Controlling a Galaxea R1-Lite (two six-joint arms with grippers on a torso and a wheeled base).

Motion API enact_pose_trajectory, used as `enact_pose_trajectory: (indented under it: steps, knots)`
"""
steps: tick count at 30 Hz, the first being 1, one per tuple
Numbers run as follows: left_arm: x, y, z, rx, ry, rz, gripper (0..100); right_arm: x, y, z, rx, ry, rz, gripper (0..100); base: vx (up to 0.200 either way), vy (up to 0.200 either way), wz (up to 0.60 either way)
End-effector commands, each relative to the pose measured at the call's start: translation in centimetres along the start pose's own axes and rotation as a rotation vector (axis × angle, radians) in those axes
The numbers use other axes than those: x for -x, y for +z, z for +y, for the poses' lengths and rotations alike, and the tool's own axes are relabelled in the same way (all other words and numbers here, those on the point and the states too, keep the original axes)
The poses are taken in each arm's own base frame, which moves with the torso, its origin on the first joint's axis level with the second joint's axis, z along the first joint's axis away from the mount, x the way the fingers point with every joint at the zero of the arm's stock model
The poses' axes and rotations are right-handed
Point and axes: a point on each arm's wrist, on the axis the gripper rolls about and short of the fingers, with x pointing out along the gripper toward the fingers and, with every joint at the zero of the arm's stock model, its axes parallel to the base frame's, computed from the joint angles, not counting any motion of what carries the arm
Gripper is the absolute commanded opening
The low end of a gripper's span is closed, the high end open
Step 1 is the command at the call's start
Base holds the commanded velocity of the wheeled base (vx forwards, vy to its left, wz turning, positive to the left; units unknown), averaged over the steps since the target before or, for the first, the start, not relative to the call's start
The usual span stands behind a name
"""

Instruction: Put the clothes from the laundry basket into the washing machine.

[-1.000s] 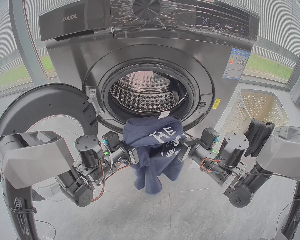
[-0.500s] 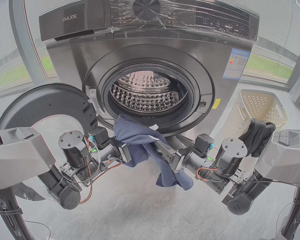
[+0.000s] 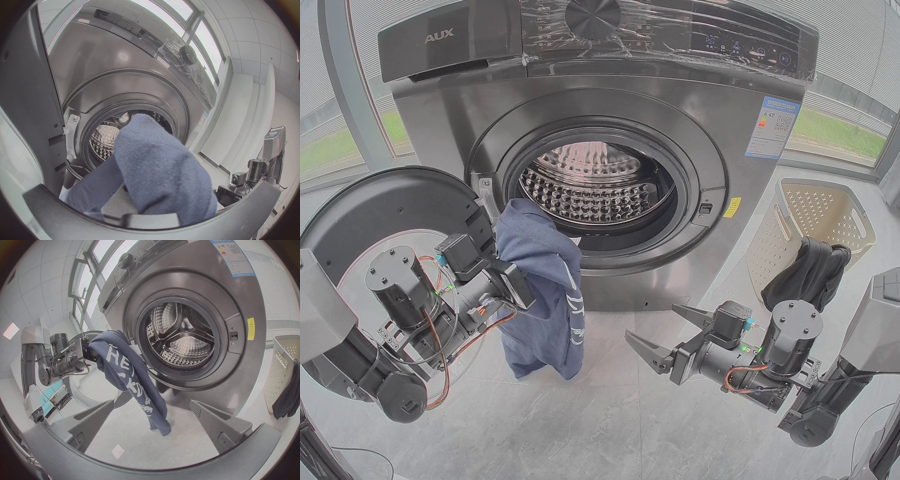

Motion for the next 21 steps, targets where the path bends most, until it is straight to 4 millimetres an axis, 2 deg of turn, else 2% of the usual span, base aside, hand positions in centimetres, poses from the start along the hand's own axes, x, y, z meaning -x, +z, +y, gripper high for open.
enact_pose_trajectory:
  steps: [1,5,15,21]
  knots:
    - [0.6,0.1,-0.6,-0.015,-0.013,0.003,0,0.2,0.7,-0.4,0.000,-0.014,-0.025,100,0.000,0.000,0.00]
    - [1.4,-0.6,-0.8,-0.043,-0.021,0.047,0,0.1,1.1,-1.3,0.001,-0.046,-0.039,100,0.000,0.000,0.00]
    - [2.0,-2.2,-1.9,-0.133,-0.064,0.112,0,0.4,1.4,-1.3,0.000,-0.047,-0.052,100,0.000,0.000,0.00]
    - [2.0,-2.7,-1.9,-0.132,-0.063,0.129,0,0.4,1.4,-1.2,0.000,-0.044,-0.051,100,0.200,0.000,0.00]
